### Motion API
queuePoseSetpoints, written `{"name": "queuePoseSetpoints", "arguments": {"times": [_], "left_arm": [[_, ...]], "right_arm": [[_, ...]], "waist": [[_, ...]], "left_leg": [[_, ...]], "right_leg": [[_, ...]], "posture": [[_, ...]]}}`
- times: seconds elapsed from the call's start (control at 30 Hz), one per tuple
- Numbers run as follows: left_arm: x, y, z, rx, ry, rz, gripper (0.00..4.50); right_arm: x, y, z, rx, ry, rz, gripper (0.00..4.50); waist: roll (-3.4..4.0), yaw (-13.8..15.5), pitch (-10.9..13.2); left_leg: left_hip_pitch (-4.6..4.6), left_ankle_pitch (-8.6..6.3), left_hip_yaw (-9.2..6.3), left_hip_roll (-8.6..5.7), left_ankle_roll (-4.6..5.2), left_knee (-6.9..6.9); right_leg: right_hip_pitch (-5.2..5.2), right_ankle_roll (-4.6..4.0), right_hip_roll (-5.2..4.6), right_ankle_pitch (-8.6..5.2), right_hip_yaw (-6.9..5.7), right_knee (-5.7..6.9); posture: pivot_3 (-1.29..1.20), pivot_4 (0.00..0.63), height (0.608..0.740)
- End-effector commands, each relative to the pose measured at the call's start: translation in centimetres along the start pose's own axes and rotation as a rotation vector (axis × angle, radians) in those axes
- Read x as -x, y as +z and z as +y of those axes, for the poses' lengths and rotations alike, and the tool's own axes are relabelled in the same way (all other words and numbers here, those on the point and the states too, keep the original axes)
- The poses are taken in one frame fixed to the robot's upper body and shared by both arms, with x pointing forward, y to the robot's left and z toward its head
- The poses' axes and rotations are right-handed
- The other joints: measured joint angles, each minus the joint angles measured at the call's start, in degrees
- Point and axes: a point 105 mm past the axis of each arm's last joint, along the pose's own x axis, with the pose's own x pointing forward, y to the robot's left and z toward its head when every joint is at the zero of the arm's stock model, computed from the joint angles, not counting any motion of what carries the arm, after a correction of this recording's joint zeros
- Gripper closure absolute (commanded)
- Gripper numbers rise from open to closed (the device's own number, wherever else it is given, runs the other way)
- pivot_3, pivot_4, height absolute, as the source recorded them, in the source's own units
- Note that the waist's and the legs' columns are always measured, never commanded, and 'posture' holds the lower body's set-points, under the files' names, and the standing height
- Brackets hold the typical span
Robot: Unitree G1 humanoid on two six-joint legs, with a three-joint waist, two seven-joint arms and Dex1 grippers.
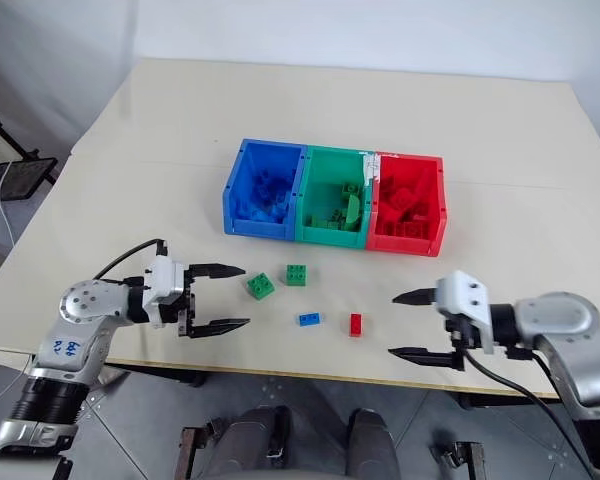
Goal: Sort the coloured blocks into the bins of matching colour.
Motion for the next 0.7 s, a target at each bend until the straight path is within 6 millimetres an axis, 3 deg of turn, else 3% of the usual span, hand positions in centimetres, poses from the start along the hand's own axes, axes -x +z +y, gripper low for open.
{"name": "queuePoseSetpoints", "arguments": {"times": [0.03, 0.27, 0.37, 0.6, 0.7], "left_arm": [[0.9, 1.1, -0.5, -0.038, 0.028, -0.016, 0.00], [1.2, 1.2, -1.5, -0.027, 0.041, -0.010, 0.00], [1.3, 1.3, -1.7, -0.025, 0.035, -0.008, 0.00], [1.0, 1.8, -1.8, -0.023, 0.017, -0.022, 0.00], [0.2, 2.6, -1.7, -0.013, 0.018, -0.068, 0.00]], "right_arm": [[-2.0, 1.4, 0.6, 0.022, 0.069, 0.032, 0.04], [-4.1, 0.5, 0.5, 0.090, 0.087, 0.121, 0.04], [-4.5, 0.6, 0.4, 0.096, 0.088, 0.119, 0.66], [-4.4, 0.3, 0.1, 0.093, 0.043, 0.112, 3.05], [-3.7, 0.7, -0.8, 0.067, -0.037, 0.060, 3.06]], "waist": [[0.00, -0.1, 0.0], [0.02, 0.0, 0.0], [0.02, -0.1, 0.0], [0.01, -0.1, 0.0], [0.02, 0.0, 0.0]], "left_leg": [[-0.02, -0.01, -0.04, 0.03, -0.01, -0.04], [-0.12, -0.13, -0.18, 0.03, 0.10, -0.10], [-0.11, -0.16, -0.05, 0.03, 0.16, -0.07], [-0.09, -0.15, -0.04, 0.07, 0.16, -0.04], [-0.08, -0.15, -0.04, 0.07, 0.16, -0.03]], "right_leg": [[0.00, -0.01, -0.03, 0.00, -0.02, -0.05], [-0.02, -0.05, 0.08, -0.02, -0.35, -0.14], [-0.01, -0.03, 0.05, -0.02, -0.47, -0.13], [0.00, -0.03, 0.08, -0.02, -0.56, -0.06], [0.00, -0.03, 0.08, -0.02, -0.56, -0.04]], "posture": [[0.00, 0.150, 0.740], [0.00, 0.150, 0.740], [0.00, 0.150, 0.740], [0.00, 0.150, 0.740], [0.00, 0.150, 0.740]]}}
